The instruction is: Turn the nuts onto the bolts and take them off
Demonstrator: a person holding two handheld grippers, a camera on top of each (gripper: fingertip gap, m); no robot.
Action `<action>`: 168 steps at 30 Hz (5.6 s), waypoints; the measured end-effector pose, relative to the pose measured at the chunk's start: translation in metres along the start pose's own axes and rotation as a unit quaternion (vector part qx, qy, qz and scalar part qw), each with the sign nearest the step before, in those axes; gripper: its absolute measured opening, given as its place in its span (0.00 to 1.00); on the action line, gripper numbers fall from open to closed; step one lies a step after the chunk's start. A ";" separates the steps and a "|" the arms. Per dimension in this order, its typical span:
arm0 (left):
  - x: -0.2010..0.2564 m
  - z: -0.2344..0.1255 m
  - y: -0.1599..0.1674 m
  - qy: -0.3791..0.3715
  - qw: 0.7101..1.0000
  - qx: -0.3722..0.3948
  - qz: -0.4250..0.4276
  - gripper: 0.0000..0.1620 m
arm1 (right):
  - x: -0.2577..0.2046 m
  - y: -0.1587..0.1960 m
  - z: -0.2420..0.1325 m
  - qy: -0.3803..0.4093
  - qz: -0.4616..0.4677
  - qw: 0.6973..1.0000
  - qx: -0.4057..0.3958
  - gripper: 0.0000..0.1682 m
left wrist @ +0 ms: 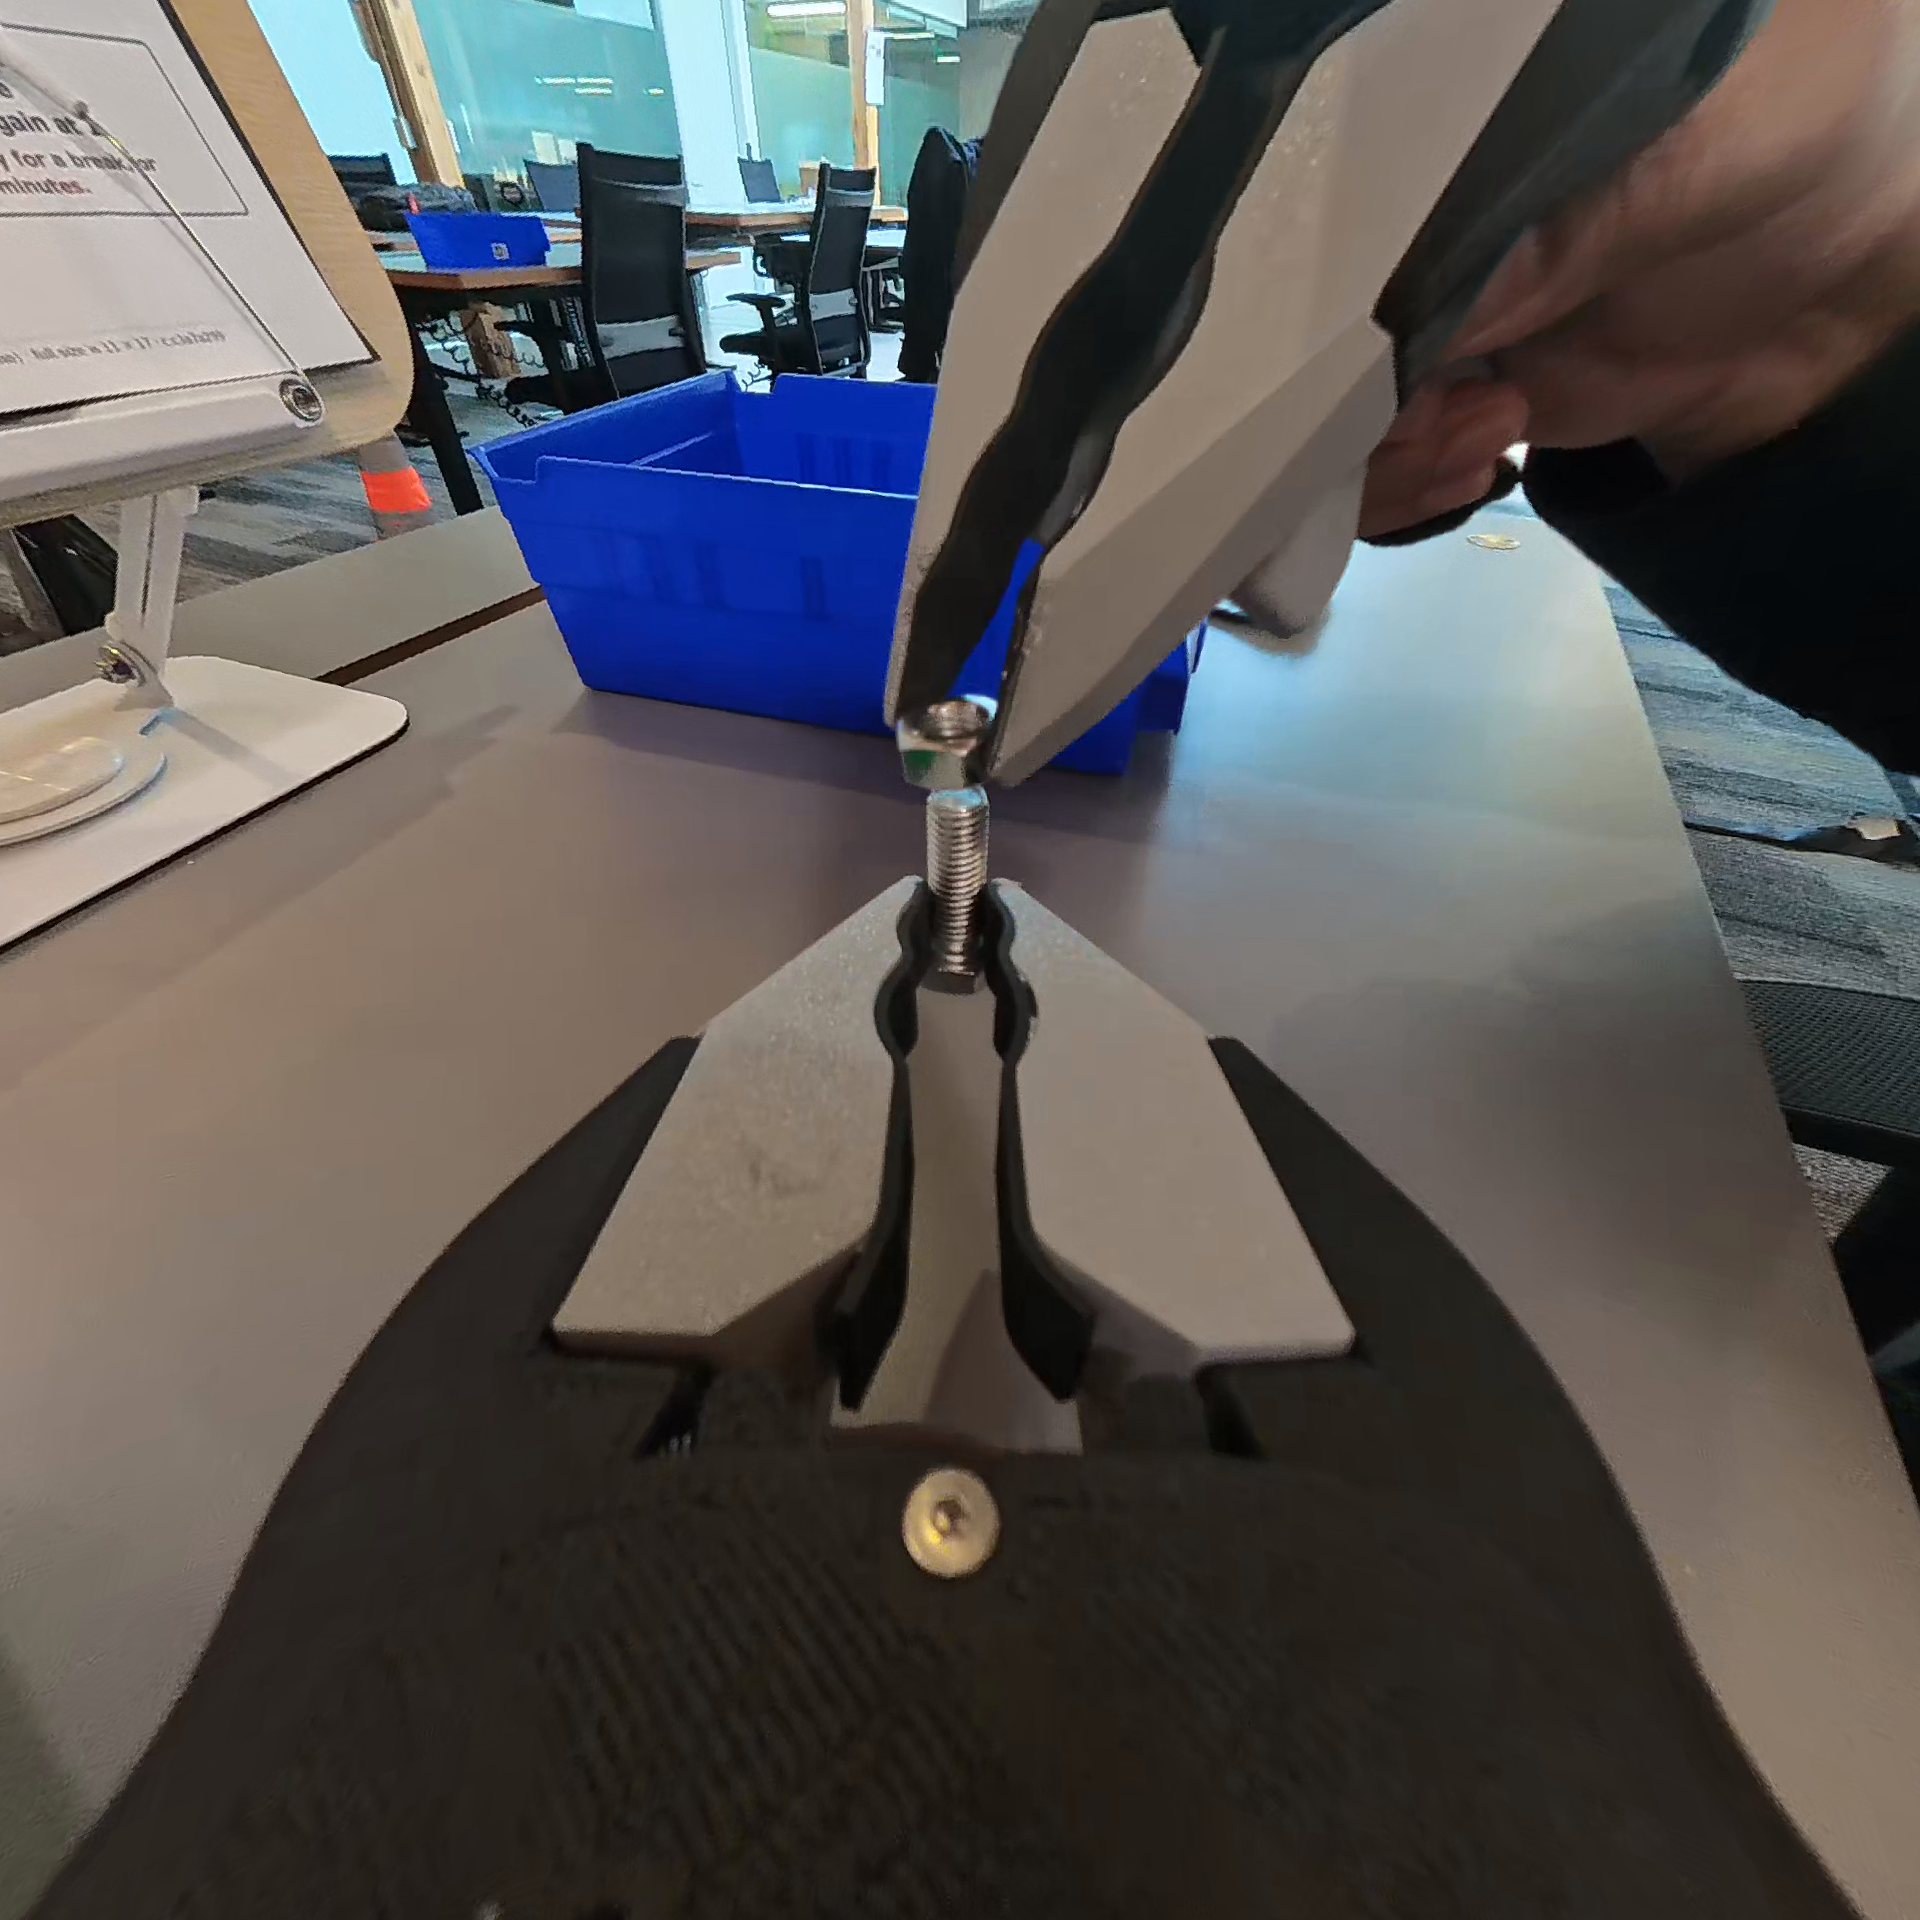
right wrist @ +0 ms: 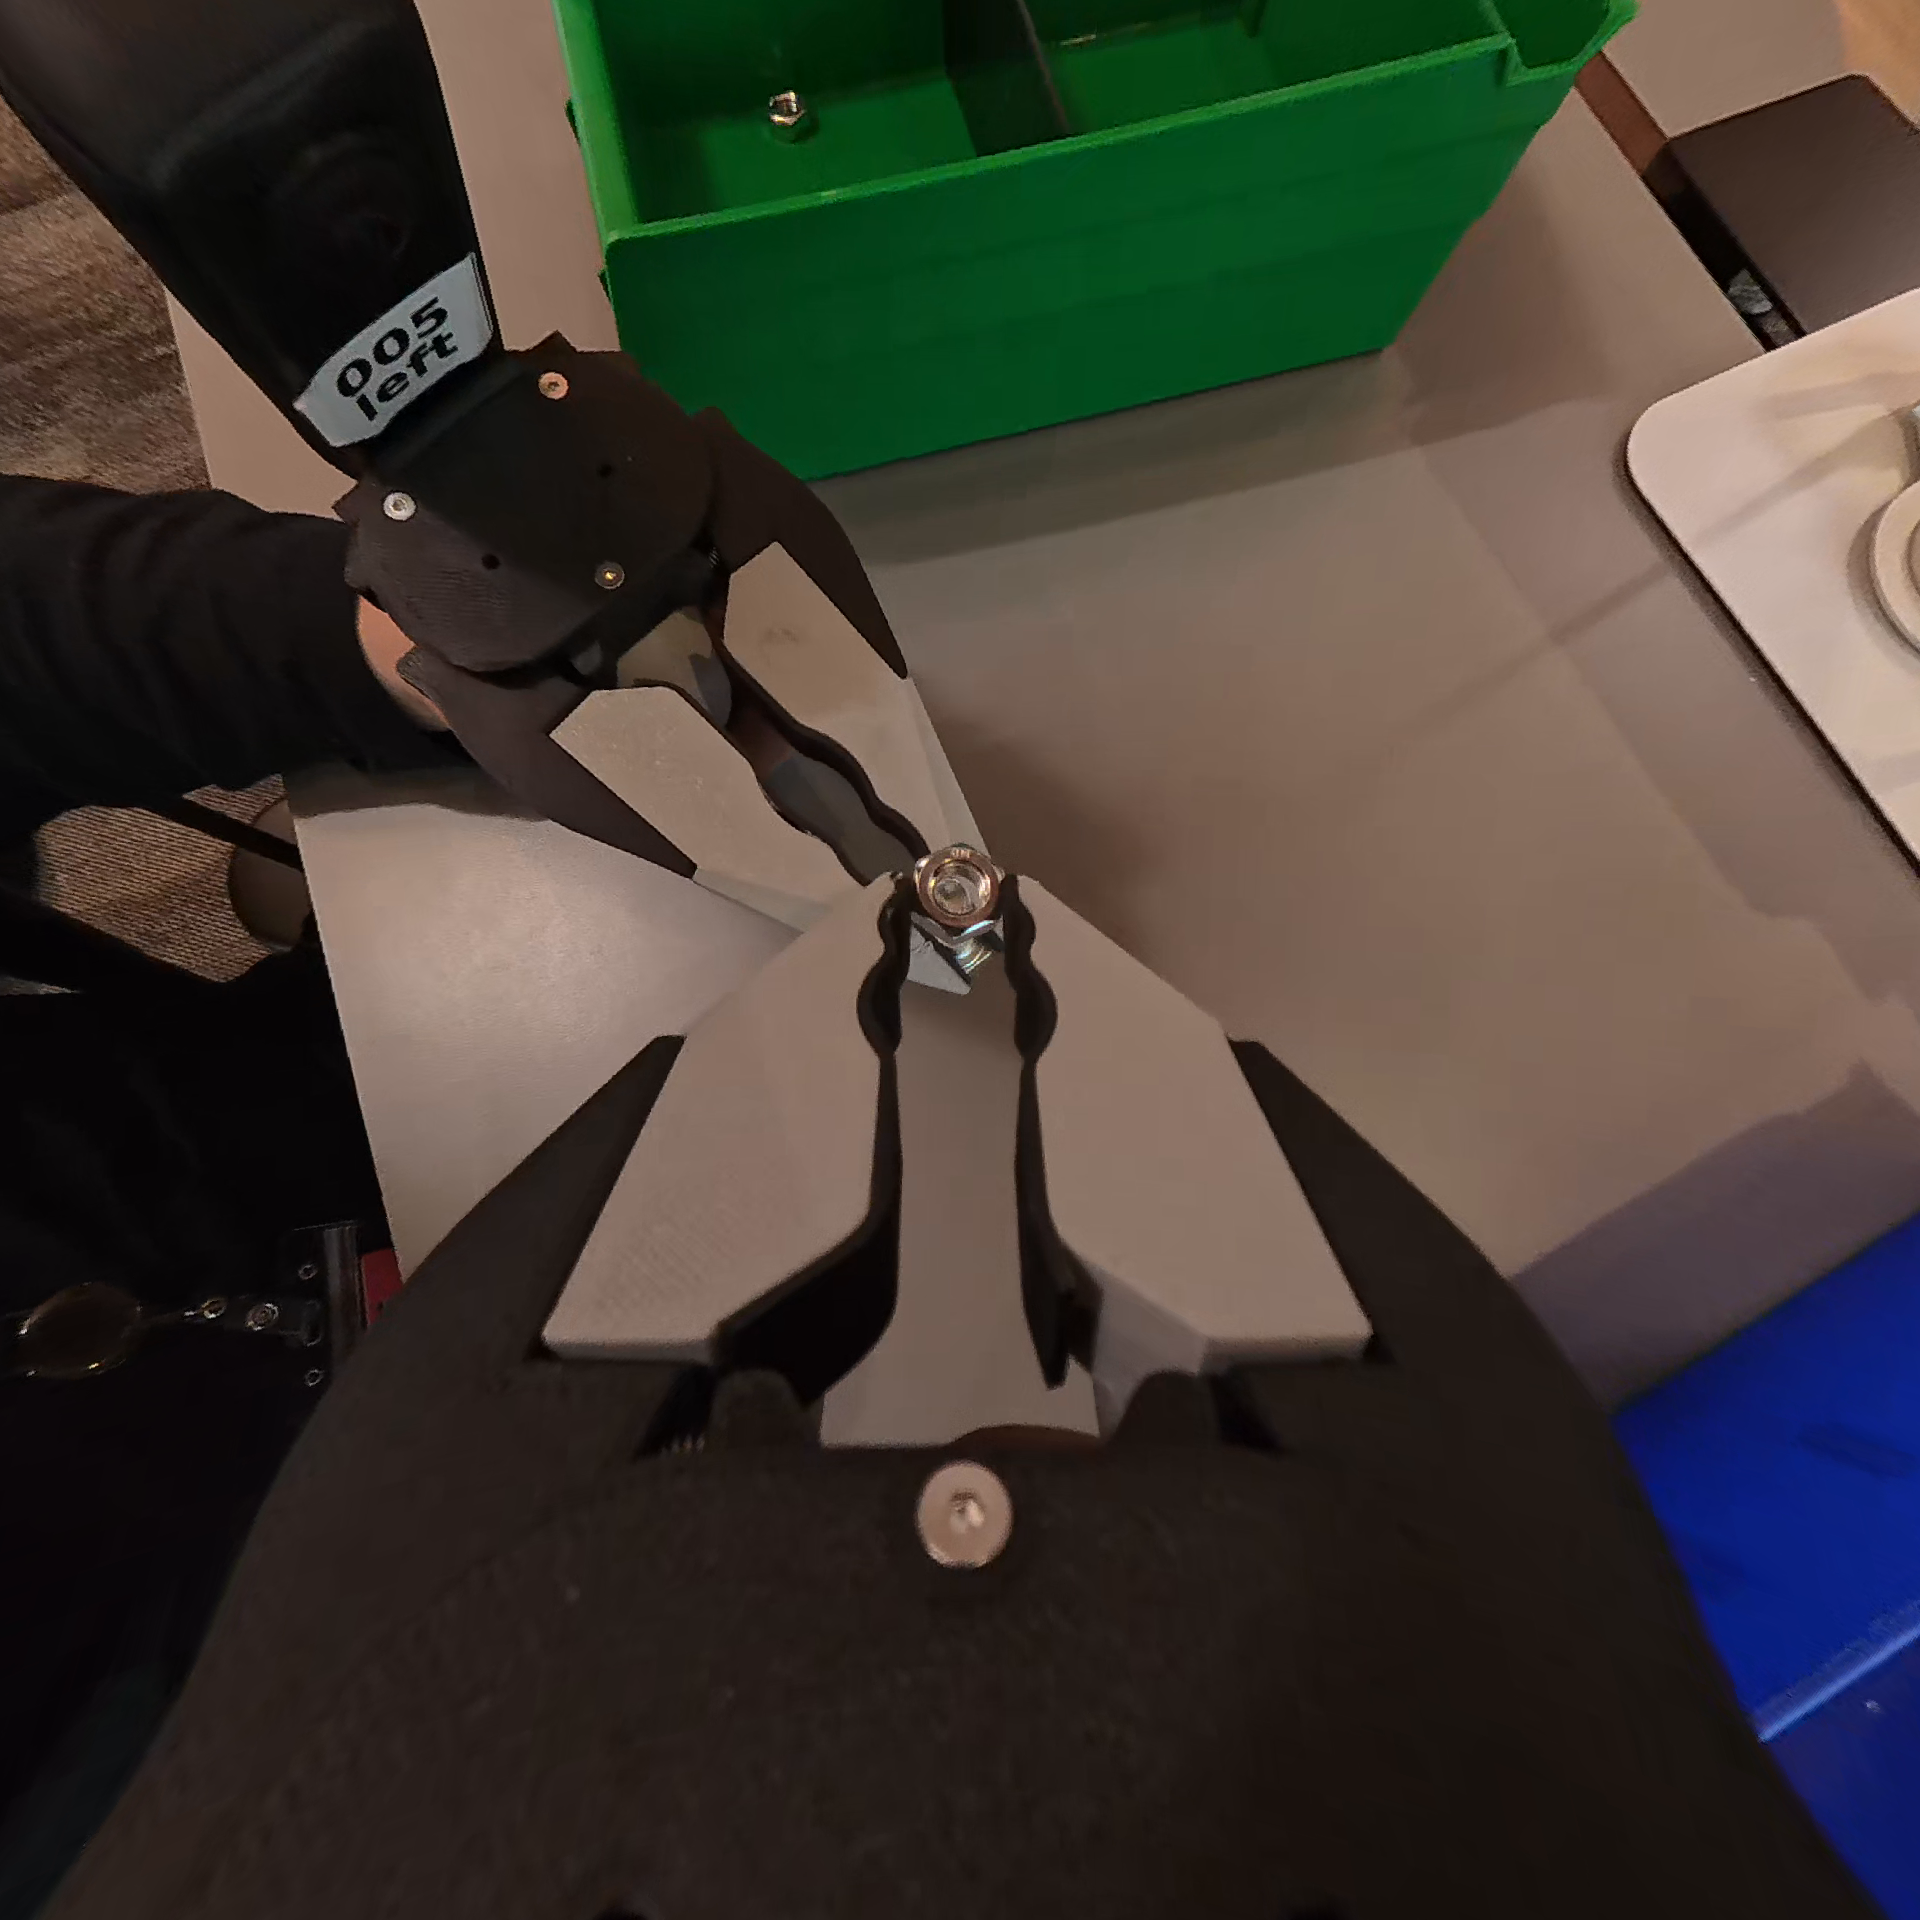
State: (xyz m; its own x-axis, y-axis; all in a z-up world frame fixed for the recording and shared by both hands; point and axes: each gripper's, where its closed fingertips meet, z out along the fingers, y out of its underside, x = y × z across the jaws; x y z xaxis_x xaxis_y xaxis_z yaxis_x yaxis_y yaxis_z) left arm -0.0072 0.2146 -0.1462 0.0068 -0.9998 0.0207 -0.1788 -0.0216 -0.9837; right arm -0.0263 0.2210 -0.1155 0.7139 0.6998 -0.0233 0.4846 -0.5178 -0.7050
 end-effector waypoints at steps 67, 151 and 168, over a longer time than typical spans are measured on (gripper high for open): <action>0.044 -0.005 0.009 0.131 0.991 -0.031 -0.014 0.04 | -0.032 0.020 -0.019 -0.126 -0.135 0.974 0.132 0.18; 0.013 0.002 0.012 -0.033 0.998 -0.041 -0.028 0.04 | -0.007 0.016 0.010 0.063 0.046 0.994 0.082 0.09; 0.018 0.001 0.010 -0.019 0.999 -0.033 -0.028 0.04 | -0.008 0.005 -0.013 0.028 0.037 0.987 0.157 0.17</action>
State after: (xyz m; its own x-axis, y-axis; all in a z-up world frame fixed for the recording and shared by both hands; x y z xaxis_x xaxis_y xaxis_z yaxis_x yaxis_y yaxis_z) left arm -0.0076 0.1962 -0.1560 0.0552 -0.9961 0.0684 -0.2406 -0.0797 -0.9674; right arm -0.0227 0.2059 -0.1096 0.7722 0.6335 -0.0495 0.2565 -0.3821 -0.8878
